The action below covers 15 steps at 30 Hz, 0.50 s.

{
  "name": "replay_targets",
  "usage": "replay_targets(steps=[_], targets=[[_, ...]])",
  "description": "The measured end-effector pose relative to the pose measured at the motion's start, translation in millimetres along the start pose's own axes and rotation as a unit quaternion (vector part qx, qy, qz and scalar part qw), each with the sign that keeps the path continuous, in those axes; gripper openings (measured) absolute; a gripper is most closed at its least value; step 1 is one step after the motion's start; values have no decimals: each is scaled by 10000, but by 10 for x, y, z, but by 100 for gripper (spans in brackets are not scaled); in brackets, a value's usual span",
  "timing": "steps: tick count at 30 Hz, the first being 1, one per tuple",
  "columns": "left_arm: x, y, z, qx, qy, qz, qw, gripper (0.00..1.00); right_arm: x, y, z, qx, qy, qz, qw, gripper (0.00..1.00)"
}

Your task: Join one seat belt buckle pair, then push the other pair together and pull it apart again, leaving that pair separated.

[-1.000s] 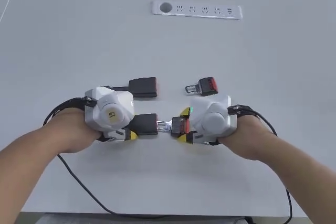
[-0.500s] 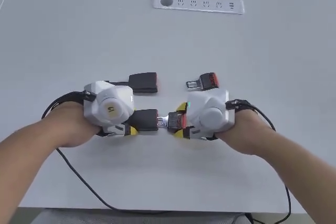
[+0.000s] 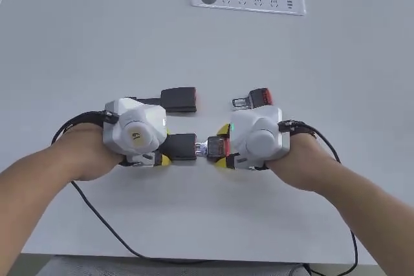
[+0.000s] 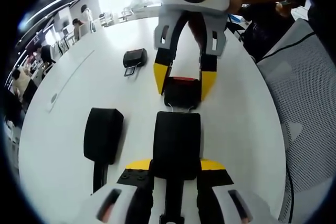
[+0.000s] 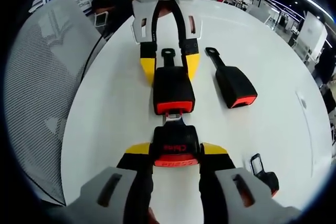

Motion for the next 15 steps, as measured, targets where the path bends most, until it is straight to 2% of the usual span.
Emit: replay_targets(steps=[6,10,13,15], targets=[[2,-4,1,37,5,21,10000,31,74,-14,-58,36,46,5,10000,31],[9,2,-11,83,-77,46,9999,30,95,-9,-84,29,42,18,10000,31],[11,3,-15,92,-108,51,9999,30,116,-4,-101,80,-30,12,10000,31],[7,2,-11,89,-94,43,9999,30,147,16,-93,85,-176,-18,9998,31]])
Point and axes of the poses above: the centre of the closed fingertips' face, and the gripper's own axes: x roughly forward along the fingers, y roughly to its right, z roughly out of its underside, the point moved 6 cm from there along -x, roughly backward along the fingers, and after that the axes turned 15 degrees about y, right-handed, at the moved point
